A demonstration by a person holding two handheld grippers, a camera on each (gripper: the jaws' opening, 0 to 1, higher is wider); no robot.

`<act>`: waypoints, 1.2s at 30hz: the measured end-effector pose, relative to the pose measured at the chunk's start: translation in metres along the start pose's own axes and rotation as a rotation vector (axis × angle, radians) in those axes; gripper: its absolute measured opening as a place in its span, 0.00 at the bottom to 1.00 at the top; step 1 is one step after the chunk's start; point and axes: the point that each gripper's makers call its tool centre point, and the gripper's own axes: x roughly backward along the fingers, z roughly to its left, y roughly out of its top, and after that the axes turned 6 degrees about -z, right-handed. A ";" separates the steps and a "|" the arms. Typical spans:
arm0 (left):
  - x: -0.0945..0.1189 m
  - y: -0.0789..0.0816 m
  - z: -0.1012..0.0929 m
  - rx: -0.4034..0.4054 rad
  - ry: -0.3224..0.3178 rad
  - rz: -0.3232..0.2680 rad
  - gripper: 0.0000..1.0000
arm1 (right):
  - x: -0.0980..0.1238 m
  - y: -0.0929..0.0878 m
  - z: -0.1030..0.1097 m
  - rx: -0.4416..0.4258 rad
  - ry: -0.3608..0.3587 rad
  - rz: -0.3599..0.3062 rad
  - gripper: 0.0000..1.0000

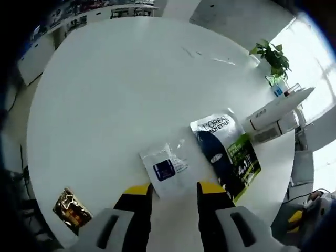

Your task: Arrange the skincare products in the storage area until every visible bottle or jar stands upright without overlapping.

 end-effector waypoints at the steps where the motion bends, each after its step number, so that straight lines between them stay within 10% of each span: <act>1: -0.001 -0.001 -0.001 -0.051 0.010 0.017 0.36 | 0.000 0.000 0.000 -0.002 0.000 0.000 0.17; 24: -0.005 -0.013 -0.002 -0.777 0.079 0.247 0.47 | -0.001 -0.004 0.001 0.001 0.006 0.021 0.15; 30: 0.003 -0.004 0.001 -0.567 0.046 0.158 0.49 | -0.001 -0.004 0.000 -0.002 0.003 0.020 0.15; 36: 0.027 0.009 0.045 -0.254 0.127 0.000 0.49 | 0.000 -0.004 -0.001 -0.008 0.000 0.018 0.15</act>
